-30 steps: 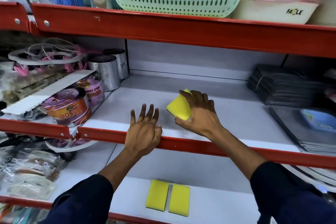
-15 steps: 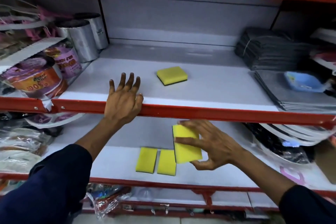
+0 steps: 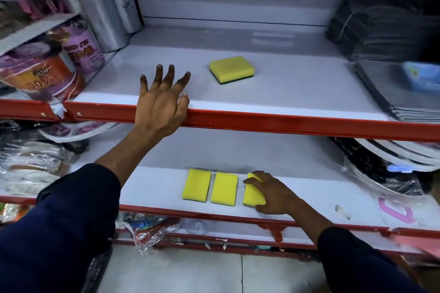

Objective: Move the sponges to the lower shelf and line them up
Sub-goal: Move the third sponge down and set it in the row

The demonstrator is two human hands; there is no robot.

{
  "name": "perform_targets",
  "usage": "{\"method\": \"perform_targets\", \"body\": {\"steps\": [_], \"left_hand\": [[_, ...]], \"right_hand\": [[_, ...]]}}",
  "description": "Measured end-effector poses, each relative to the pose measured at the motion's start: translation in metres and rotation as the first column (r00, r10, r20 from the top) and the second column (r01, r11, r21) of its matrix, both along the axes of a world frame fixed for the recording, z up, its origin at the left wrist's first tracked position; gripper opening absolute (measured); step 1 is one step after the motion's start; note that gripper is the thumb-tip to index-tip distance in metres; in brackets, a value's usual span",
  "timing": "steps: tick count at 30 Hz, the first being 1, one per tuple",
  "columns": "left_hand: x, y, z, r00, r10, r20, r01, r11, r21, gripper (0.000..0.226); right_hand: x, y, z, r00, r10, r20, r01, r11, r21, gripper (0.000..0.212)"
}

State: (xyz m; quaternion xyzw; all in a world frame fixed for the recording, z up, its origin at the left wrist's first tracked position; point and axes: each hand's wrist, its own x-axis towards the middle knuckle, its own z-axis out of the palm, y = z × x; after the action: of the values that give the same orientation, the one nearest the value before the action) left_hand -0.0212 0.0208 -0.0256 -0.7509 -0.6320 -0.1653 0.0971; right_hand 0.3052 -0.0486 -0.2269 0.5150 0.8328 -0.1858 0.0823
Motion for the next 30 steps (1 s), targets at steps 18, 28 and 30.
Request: {"method": "perform_targets", "body": {"steps": [18, 28, 30], "left_hand": [[0.0, -0.005, 0.002, 1.0, 0.002, -0.003, -0.002, 1.0, -0.025, 0.064], [0.001, -0.012, 0.008, 0.999, -0.011, 0.039, 0.013, 0.998, -0.059, 0.068], [0.002, -0.013, 0.009, 1.0, -0.003, 0.031, 0.005, 0.998, -0.067, 0.071]], "right_hand": [[-0.03, -0.014, 0.104, 0.892, 0.412, -0.185, -0.236, 0.774, 0.587, 0.058], [-0.063, 0.023, 0.229, 0.917, 0.307, -0.252, 0.036, 0.568, 0.823, 0.056], [-0.069, 0.039, 0.239, 0.924, 0.186, -0.334, 0.178, 0.565, 0.805, 0.052]]}}
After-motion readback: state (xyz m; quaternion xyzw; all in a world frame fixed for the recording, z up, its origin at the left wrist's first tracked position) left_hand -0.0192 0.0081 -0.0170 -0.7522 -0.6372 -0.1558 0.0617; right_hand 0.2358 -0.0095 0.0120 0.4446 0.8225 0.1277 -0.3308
